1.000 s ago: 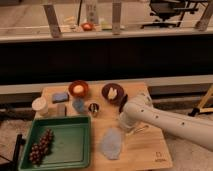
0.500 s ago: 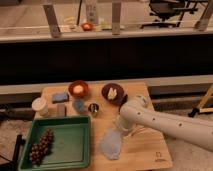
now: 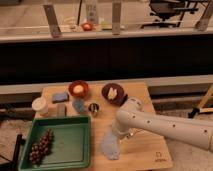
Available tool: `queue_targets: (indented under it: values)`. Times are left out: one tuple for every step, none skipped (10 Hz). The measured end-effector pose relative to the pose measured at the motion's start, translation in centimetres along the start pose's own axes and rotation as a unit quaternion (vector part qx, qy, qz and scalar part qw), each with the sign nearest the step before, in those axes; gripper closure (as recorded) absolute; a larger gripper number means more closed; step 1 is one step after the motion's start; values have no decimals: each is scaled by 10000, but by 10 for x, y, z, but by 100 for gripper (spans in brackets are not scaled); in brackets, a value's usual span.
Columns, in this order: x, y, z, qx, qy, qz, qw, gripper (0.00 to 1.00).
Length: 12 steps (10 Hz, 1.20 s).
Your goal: Wipe tray with towel
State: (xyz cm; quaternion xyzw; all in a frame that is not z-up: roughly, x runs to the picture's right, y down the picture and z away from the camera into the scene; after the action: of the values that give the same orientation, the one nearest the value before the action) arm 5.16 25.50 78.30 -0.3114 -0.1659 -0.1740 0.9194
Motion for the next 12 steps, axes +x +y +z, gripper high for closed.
queue_targets:
  values:
    - [-2,0,5,-25,-7,43,10000,20]
    - [-4,1,11,-60,-20,76,10000,20]
    - [-6,2,19,-121,-59,111,9998,20]
    - [-6,3,23,-158,-76,135,9998,20]
    - [-6,4,28,-206,-93,161,9996,20]
    - [-6,6,35,-317,-92,194,9993,24]
    - [-6,7,38,-397,-80,210,9990,30]
    - [-7,6,40,-458,-73,226,9987,39]
    - [-6,6,40,-477,-71,248,9985,50]
    - [-6,5,37,-469,-64,242,9986,61]
    - [-6,5,35,-471,-69,246,9986,72]
    - [-7,5,32,-461,-75,247,9986,80]
